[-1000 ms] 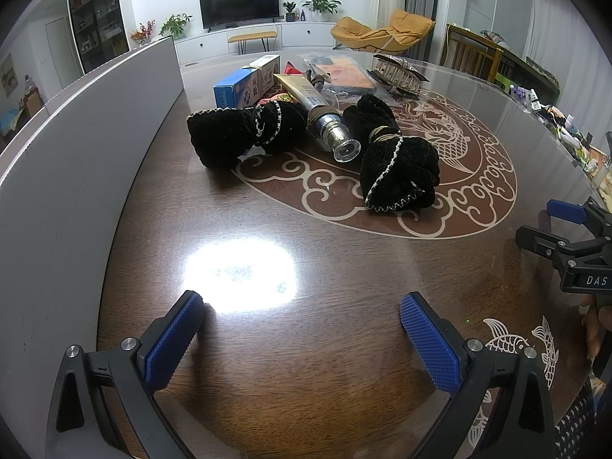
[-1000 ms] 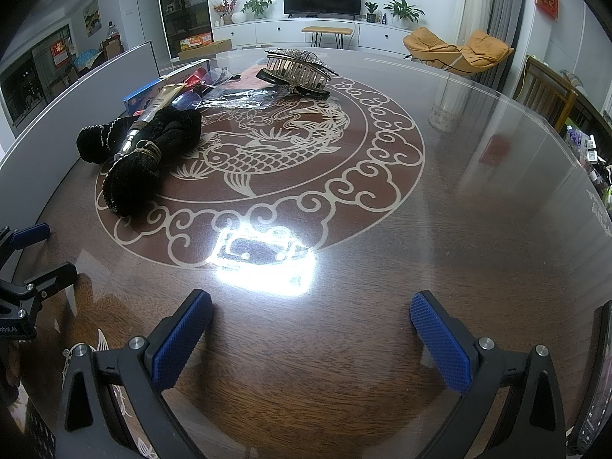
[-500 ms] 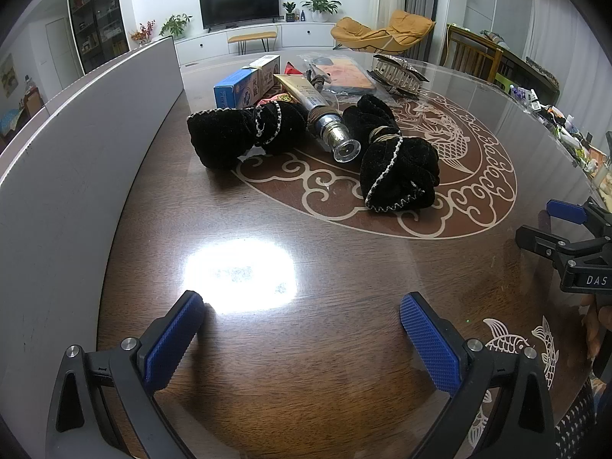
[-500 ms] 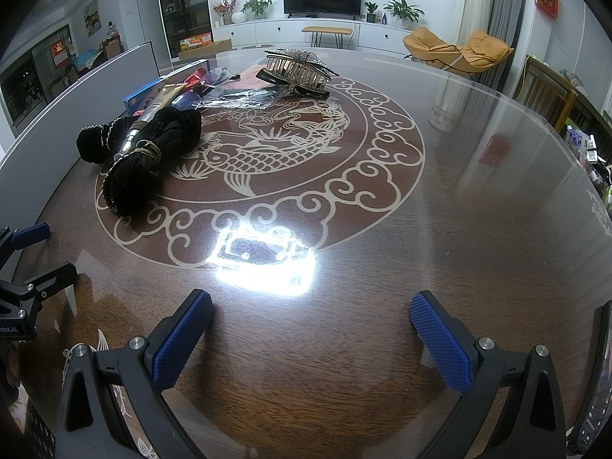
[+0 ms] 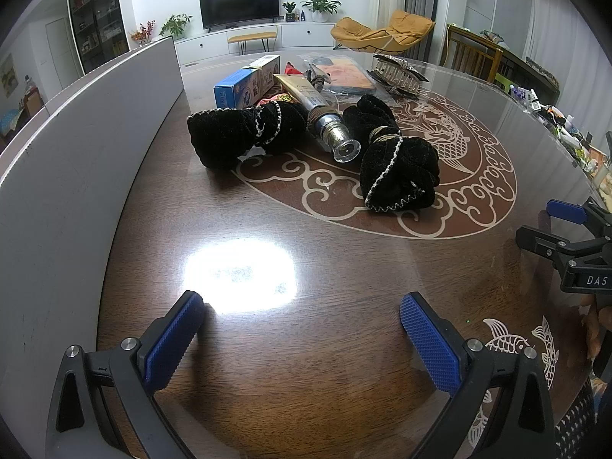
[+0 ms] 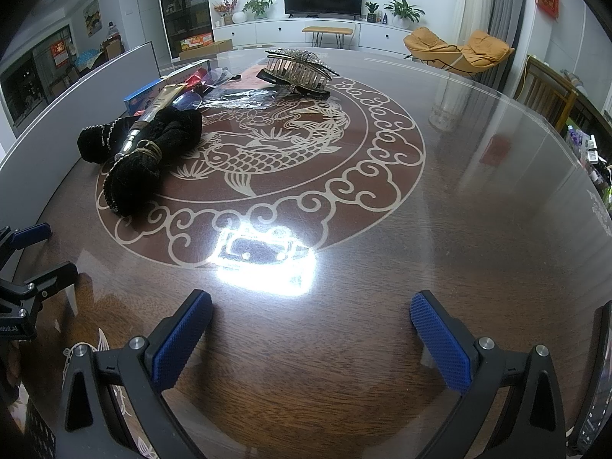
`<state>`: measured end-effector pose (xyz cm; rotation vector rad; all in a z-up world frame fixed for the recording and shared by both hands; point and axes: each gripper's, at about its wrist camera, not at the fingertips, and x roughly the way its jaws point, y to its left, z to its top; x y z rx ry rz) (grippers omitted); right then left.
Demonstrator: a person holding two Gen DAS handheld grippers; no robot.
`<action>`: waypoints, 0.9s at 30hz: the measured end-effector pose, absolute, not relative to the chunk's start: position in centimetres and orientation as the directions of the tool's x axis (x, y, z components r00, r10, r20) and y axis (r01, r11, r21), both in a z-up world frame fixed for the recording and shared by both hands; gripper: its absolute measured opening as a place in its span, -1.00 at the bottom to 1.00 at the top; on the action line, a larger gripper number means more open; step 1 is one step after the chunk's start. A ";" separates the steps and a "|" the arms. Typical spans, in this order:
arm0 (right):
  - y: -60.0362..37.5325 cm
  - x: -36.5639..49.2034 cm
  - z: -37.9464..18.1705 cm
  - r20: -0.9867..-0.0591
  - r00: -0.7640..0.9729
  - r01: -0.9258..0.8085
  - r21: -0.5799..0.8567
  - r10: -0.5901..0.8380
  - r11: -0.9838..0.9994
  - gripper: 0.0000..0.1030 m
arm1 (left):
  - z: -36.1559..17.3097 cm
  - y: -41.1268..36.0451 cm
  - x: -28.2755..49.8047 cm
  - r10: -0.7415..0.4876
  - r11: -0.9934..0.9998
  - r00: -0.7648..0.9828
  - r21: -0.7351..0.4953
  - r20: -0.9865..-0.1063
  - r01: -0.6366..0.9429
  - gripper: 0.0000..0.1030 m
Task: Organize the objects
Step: 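Grasp the black knit pouch with the right gripper and lift it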
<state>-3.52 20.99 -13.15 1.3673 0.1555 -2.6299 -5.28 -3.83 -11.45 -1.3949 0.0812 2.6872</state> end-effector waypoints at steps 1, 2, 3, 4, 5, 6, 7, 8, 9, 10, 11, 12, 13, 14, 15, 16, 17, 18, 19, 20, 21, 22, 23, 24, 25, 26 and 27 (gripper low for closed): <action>21.0 -3.5 -13.1 -0.820 -0.563 0.201 -0.013 -0.104 -0.980 1.00 | -11.5 -3.8 -5.3 0.075 -0.992 -0.571 -0.004 -0.818 -0.125 1.00; 20.9 -3.7 -13.1 -0.824 -0.557 0.198 -0.014 -0.101 -0.980 1.00 | -11.5 -3.8 -5.3 0.075 -0.992 -0.571 -0.004 -0.818 -0.125 1.00; 20.8 -4.2 -12.9 -0.846 -0.525 0.184 0.000 -0.098 -0.983 1.00 | -11.5 -3.8 -5.3 0.075 -0.992 -0.571 -0.005 -0.818 -0.125 1.00; 20.7 -4.8 -12.6 -0.858 -0.497 0.177 0.047 -0.131 -0.983 1.00 | -11.5 -3.8 -5.3 0.075 -0.992 -0.571 -0.005 -0.818 -0.124 1.00; 20.4 -5.4 -11.9 -0.853 -0.472 0.184 0.153 -0.224 -0.971 1.00 | -11.5 -3.8 -5.3 0.076 -0.992 -0.571 -0.005 -0.817 -0.124 1.00; 19.9 -5.9 -11.3 -0.840 -0.469 0.191 0.206 -0.274 -0.960 1.00 | -11.5 -3.8 -5.3 0.076 -0.992 -0.571 -0.005 -0.818 -0.124 1.00; 18.9 -6.5 -10.4 -0.827 -0.471 0.205 0.237 -0.308 -0.950 1.00 | -11.5 -3.8 -5.3 0.076 -0.992 -0.571 -0.005 -0.818 -0.124 1.00; 17.6 -7.3 -9.8 -0.822 -0.467 0.229 0.244 -0.326 -0.942 1.00 | -11.5 -3.8 -5.3 0.076 -0.992 -0.571 -0.005 -0.818 -0.125 1.00; 15.8 -8.2 -9.4 -0.824 -0.449 0.268 0.245 -0.346 -0.932 1.00 | -11.5 -3.8 -5.3 0.076 -0.992 -0.571 -0.005 -0.818 -0.125 1.00; 14.0 -9.0 -9.3 -0.828 -0.428 0.306 0.244 -0.362 -0.920 1.00 | -11.5 -3.8 -5.3 0.076 -0.992 -0.571 -0.004 -0.818 -0.125 1.00; 11.7 -10.0 -9.4 -0.837 -0.404 0.352 0.231 -0.370 -0.907 0.98 | -11.5 -3.8 -5.3 0.076 -0.992 -0.571 -0.005 -0.818 -0.125 1.00; 10.3 -10.5 -9.6 -0.843 -0.393 0.377 0.216 -0.366 -0.901 0.95 | -11.5 -3.8 -5.3 0.076 -0.992 -0.571 -0.005 -0.818 -0.125 1.00; 8.9 -11.0 -9.9 -0.849 -0.386 0.404 0.197 -0.361 -0.893 0.84 | -11.5 -3.8 -5.3 0.076 -0.992 -0.571 -0.005 -0.818 -0.125 1.00; 7.7 -11.4 -10.3 -0.853 -0.380 0.426 0.182 -0.358 -0.886 0.65 | -11.5 -3.8 -5.3 0.076 -0.992 -0.571 -0.005 -0.818 -0.125 1.00; 6.8 -11.8 -10.8 -0.859 -0.372 0.438 0.171 -0.351 -0.882 0.49 | -11.5 -3.8 -5.3 0.076 -0.992 -0.571 -0.005 -0.818 -0.125 1.00; 6.5 -12.0 -11.3 -0.867 -0.362 0.440 0.165 -0.342 -0.883 0.12 | -11.5 -3.8 -5.3 0.076 -0.992 -0.571 -0.005 -0.818 -0.125 1.00; 6.5 -12.0 -11.5 -0.866 -0.371 0.437 0.156 -0.336 -0.886 -0.10 | -11.5 -3.8 -5.3 0.076 -0.992 -0.571 -0.005 -0.818 -0.125 1.00; 7.0 -11.8 -11.3 -0.858 -0.390 0.429 0.152 -0.334 -0.890 -0.15 | -11.5 -3.8 -5.3 0.076 -0.992 -0.571 -0.005 -0.817 -0.125 1.00; 7.9 -11.6 -11.2 -0.856 -0.387 0.417 0.170 -0.344 -0.893 -0.17 | -11.5 -3.8 -5.3 0.076 -0.992 -0.571 -0.005 -0.817 -0.125 1.00; 9.1 -11.3 -11.1 -0.852 -0.398 0.398 0.172 -0.339 -0.901 -0.17 | -11.5 -3.8 -5.3 0.076 -0.992 -0.571 -0.005 -0.818 -0.125 1.00; 10.0 -11.0 -11.1 -0.851 -0.418 0.386 0.150 -0.318 -0.910 -0.18 | -11.5 -3.8 -5.3 0.076 -0.992 -0.571 -0.005 -0.817 -0.125 1.00; 11.0 -10.7 -11.0 -0.849 -0.438 0.376 0.126 -0.296 -0.918 -0.18 | -11.5 -3.8 -5.3 0.076 -0.992 -0.571 -0.005 -0.817 -0.125 1.00; 12.1 -10.4 -11.0 -0.847 -0.454 0.364 0.105 -0.275 -0.926 -0.18 | -11.5 -3.8 -5.3 0.076 -0.992 -0.571 -0.005 -0.817 -0.125 1.00; 13.6 -10.0 -11.1 -0.847 -0.466 0.346 0.089 -0.254 -0.934 -0.18 | -11.5 -3.8 -5.3 0.076 -0.992 -0.571 -0.005 -0.817 -0.125 1.00; 14.7 -9.7 -11.1 -0.847 -0.475 0.333 0.079 -0.240 -0.940 -0.18 | -11.5 -3.8 -5.3 0.076 -0.992 -0.571 -0.005 -0.818 -0.125 1.00; 16.2 -9.3 -11.1 -0.843 -0.491 0.316 0.061 -0.218 -0.947 -0.18 | -11.5 -3.8 -5.3 0.076 -0.992 -0.571 -0.005 -0.817 -0.125 1.00; 17.2 -9.0 -11.0 -0.841 -0.502 0.305 0.048 -0.203 -0.951 -0.18 | -11.5 -3.8 -5.3 0.076 -0.992 -0.571 -0.005 -0.817 -0.125 1.00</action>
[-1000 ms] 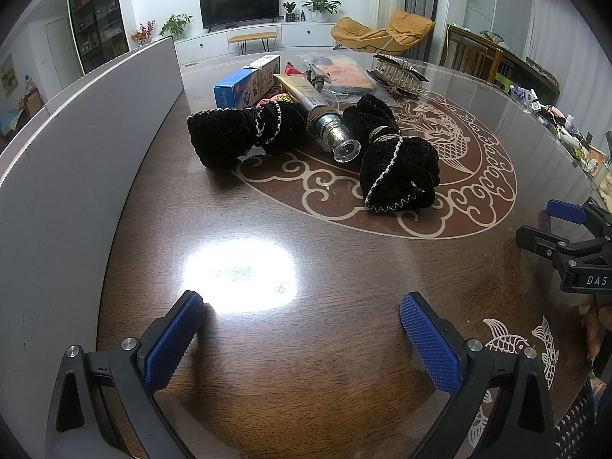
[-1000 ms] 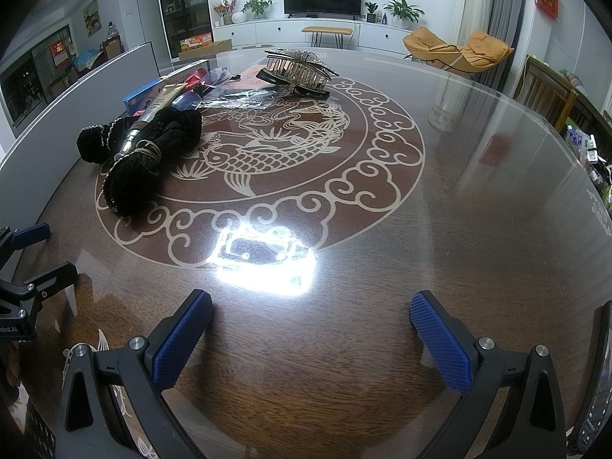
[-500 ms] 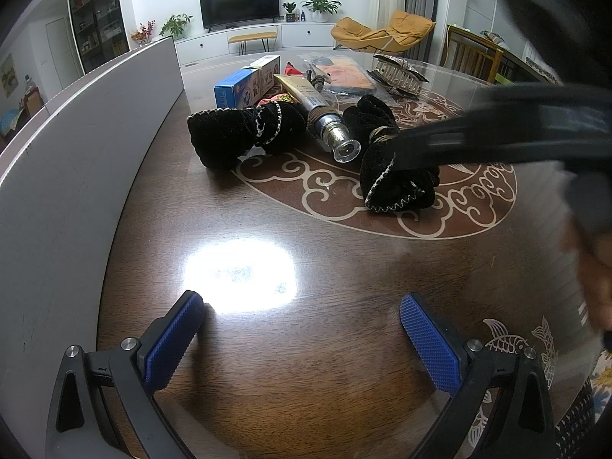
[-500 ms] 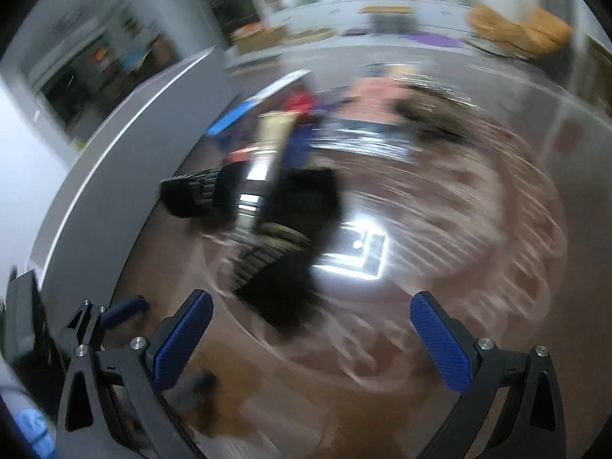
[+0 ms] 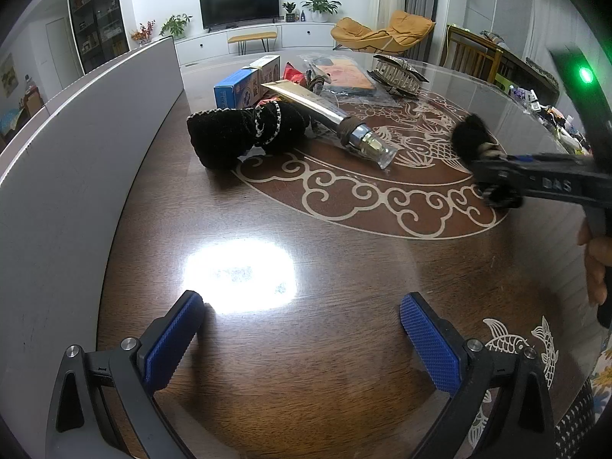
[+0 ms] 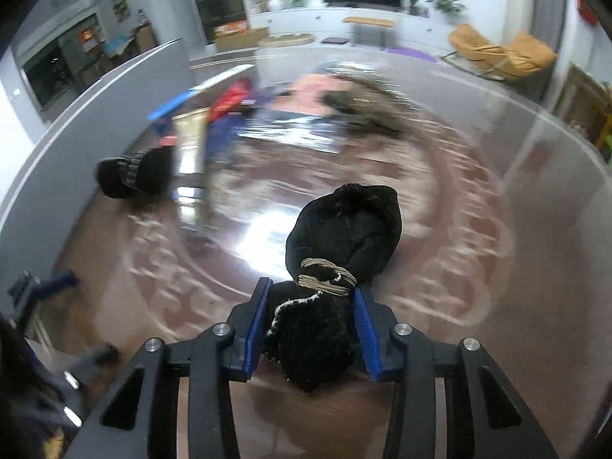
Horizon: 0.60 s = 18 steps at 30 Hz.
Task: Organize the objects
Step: 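Grasp the black knit pouch with the right gripper and lift it, then grasp the gold cosmetic tube with the left gripper while the right holds the black pouch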
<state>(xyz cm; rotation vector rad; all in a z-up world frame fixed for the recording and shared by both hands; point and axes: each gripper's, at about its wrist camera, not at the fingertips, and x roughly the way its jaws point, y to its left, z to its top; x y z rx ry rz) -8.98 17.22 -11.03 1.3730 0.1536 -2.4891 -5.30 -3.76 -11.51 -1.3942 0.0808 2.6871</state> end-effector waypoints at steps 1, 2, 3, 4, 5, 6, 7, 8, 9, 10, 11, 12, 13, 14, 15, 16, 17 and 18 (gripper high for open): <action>18.3 -8.7 -11.0 -0.838 -0.514 0.290 0.033 -0.185 -0.957 -0.17 | -11.5 -3.8 -5.3 0.076 -0.992 -0.571 -0.005 -0.817 -0.125 1.00; 19.3 -8.5 -11.0 -0.833 -0.524 0.276 0.028 -0.175 -0.961 -0.16 | -11.5 -3.8 -5.3 0.076 -0.992 -0.571 -0.005 -0.817 -0.125 1.00; 19.9 -8.5 -11.0 -0.830 -0.531 0.267 0.027 -0.170 -0.963 -0.13 | -11.5 -3.8 -5.3 0.076 -0.992 -0.571 -0.005 -0.817 -0.125 1.00; 20.5 -8.5 -11.1 -0.826 -0.539 0.259 0.026 -0.166 -0.966 0.03 | -11.5 -3.8 -5.3 0.076 -0.992 -0.571 -0.005 -0.817 -0.125 1.00; 21.0 -8.6 -11.2 -0.825 -0.541 0.253 0.023 -0.161 -0.967 0.38 | -11.5 -3.8 -5.3 0.076 -0.992 -0.571 -0.005 -0.817 -0.125 1.00; 21.3 -8.7 -11.5 -0.828 -0.540 0.248 0.013 -0.150 -0.969 0.55 | -11.5 -3.8 -5.3 0.076 -0.992 -0.571 -0.005 -0.817 -0.125 1.00; 21.5 -8.7 -11.8 -0.831 -0.539 0.245 0.001 -0.137 -0.970 0.73 | -11.5 -3.8 -5.3 0.076 -0.992 -0.571 -0.005 -0.817 -0.125 1.00; 21.4 -8.7 -12.1 -0.831 -0.541 0.243 -0.006 -0.130 -0.970 0.78 | -11.5 -3.8 -5.3 0.076 -0.992 -0.571 -0.005 -0.817 -0.125 1.00; 21.7 -8.8 -12.2 -0.822 -0.557 0.243 -0.021 -0.122 -0.970 0.80 | -11.5 -3.8 -5.3 0.076 -0.992 -0.571 -0.005 -0.817 -0.125 1.00; 21.8 -8.7 -12.2 -0.816 -0.567 0.239 -0.028 -0.116 -0.971 0.86 | -11.5 -3.7 -5.3 0.076 -0.992 -0.571 -0.005 -0.817 -0.125 1.00; 21.8 -8.7 -12.3 -0.814 -0.570 0.232 -0.026 -0.114 -0.972 0.92 | -11.5 -3.8 -5.3 0.076 -0.992 -0.571 -0.005 -0.817 -0.125 1.00; 22.0 -8.7 -12.3 -0.816 -0.567 0.223 -0.018 -0.115 -0.975 0.94 | -11.5 -3.8 -5.3 0.076 -0.992 -0.571 -0.005 -0.817 -0.125 1.00; 22.2 -8.8 -12.3 -0.819 -0.563 0.214 -0.011 -0.114 -0.977 1.00 | -11.5 -3.7 -5.3 0.076 -0.992 -0.571 -0.005 -0.817 -0.124 1.00; 22.3 -8.7 -12.4 -0.821 -0.560 0.207 -0.010 -0.109 -0.978 1.00 | -11.5 -3.8 -5.3 0.076 -0.992 -0.571 -0.005 -0.817 -0.124 1.00; 22.4 -8.6 -12.4 -0.820 -0.562 0.204 -0.012 -0.107 -0.979 1.00 | -11.5 -3.8 -5.3 0.076 -0.992 -0.571 -0.005 -0.817 -0.124 1.00; 22.3 -8.6 -12.5 -0.820 -0.563 0.203 -0.014 -0.105 -0.979 1.00 | -11.5 -3.7 -5.3 0.076 -0.992 -0.571 -0.005 -0.817 -0.124 1.00; 22.3 -8.6 -12.5 -0.819 -0.563 0.202 -0.013 -0.105 -0.979 1.00 | -11.5 -3.7 -5.3 0.076 -0.992 -0.571 -0.005 -0.817 -0.124 1.00; 22.3 -8.6 -12.6 -0.819 -0.564 0.202 -0.013 -0.105 -0.979 1.00 | -11.5 -3.7 -5.3 0.076 -0.992 -0.571 -0.005 -0.817 -0.124 1.00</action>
